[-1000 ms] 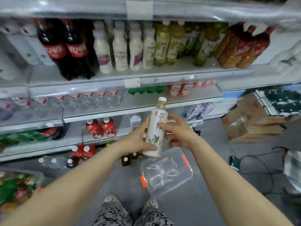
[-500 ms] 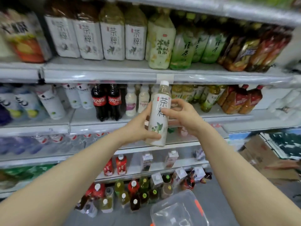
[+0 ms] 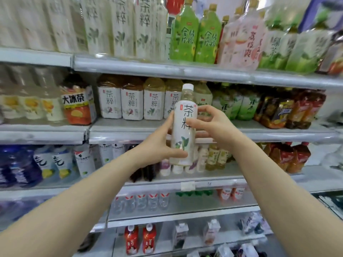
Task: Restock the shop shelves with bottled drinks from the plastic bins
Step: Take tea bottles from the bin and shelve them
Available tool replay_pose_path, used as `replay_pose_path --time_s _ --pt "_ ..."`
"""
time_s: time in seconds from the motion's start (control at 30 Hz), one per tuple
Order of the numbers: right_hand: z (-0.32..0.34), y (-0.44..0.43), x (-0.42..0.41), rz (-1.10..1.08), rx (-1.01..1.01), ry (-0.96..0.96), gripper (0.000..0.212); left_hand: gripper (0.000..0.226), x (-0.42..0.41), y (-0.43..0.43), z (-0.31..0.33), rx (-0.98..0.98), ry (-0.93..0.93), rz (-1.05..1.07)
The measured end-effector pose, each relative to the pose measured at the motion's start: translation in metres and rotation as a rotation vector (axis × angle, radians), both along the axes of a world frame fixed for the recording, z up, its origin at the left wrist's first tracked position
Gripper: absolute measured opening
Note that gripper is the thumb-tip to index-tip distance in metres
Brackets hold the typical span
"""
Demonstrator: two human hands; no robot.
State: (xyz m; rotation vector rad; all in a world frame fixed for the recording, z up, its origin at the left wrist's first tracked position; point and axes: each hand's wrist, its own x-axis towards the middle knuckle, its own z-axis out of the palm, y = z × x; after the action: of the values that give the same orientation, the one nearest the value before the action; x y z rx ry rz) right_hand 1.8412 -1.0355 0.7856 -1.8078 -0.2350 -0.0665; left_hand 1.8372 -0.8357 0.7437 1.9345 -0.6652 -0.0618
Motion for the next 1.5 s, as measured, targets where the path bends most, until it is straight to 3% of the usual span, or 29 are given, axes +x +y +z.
replay_pose_path --time_s 0.8,1.07,1.5 --pt "0.206 0.031 0.120 0.059 0.101 -0.383 0.054 0.112 0.110 0.010 0.192 -0.113 -0.360 0.247" --pt "0.227 0.036 0.167 -0.008 0.147 -0.475 0.052 0.088 0.139 0.003 0.202 -0.036 -0.524 0.381" --pt "0.204 0.049 0.208 -0.009 0.141 -0.448 0.064 0.080 0.167 0.010 0.178 0.158 -0.574 0.501"
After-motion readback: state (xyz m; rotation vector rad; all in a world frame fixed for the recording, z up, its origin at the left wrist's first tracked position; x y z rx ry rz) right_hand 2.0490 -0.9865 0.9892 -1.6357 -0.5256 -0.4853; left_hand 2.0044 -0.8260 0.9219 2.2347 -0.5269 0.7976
